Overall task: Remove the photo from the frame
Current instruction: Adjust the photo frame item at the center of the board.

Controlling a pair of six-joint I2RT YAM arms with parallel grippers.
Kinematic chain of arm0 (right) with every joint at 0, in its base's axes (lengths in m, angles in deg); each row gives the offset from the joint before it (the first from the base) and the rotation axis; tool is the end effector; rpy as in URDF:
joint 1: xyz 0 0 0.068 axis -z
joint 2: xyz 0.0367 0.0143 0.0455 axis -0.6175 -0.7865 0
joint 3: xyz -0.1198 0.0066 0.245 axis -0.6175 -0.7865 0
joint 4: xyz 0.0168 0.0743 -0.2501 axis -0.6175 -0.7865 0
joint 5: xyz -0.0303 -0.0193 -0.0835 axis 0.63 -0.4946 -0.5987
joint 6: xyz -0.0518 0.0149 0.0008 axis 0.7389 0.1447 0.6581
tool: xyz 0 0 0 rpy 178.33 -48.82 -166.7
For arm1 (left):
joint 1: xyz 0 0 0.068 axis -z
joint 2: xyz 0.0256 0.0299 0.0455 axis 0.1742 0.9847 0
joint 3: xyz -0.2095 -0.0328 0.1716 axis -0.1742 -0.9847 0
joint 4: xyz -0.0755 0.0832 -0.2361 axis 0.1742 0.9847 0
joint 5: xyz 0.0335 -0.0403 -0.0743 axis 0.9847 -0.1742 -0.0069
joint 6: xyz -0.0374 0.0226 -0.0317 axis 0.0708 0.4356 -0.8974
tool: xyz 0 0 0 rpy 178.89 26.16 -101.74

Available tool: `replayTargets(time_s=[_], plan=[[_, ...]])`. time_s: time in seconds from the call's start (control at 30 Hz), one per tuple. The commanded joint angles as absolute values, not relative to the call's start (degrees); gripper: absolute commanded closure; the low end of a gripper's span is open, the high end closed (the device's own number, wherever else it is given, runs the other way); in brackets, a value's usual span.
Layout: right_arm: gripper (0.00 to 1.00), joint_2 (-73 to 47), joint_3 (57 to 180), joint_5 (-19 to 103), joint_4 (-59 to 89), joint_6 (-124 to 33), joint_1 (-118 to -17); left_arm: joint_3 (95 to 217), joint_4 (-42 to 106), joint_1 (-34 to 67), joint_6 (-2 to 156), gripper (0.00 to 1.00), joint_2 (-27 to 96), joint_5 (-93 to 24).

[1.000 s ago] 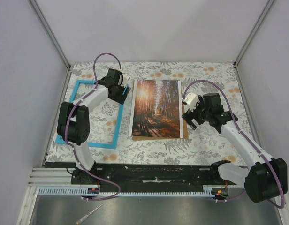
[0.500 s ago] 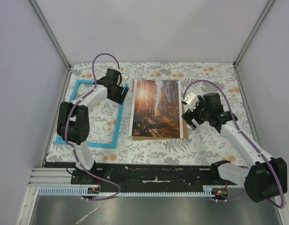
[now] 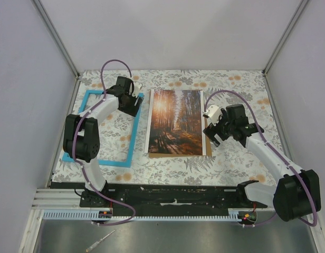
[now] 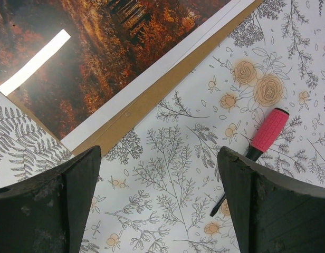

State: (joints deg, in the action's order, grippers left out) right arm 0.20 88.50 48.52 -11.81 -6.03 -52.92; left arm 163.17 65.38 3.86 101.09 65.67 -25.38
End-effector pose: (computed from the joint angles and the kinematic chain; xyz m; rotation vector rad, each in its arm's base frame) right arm 0.2300 0.0695 0.2368 -1.0692 2.1636 0.1498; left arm 0.3856 -0.0948 0.2164 0.5846 2.5209 0.0090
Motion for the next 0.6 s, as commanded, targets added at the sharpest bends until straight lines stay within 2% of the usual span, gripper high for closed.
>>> replayTargets(time_s=[0.0,0.33,0.57], plan=[[0.02,1.78,89.71,51.1,-10.17,-7.24,-52.9,168.21,66.94,3.77,99.8,0.2,67.03,-27.06],[0.02,2.4,89.89,56.46,-10.96,-8.65,-52.9,169.8,66.77,3.86,99.72,0.2,71.34,-26.53],[0.02,1.61,90.07,57.08,-11.75,-8.57,-52.99,170.67,66.77,3.94,98.75,0.2,73.98,-30.22]])
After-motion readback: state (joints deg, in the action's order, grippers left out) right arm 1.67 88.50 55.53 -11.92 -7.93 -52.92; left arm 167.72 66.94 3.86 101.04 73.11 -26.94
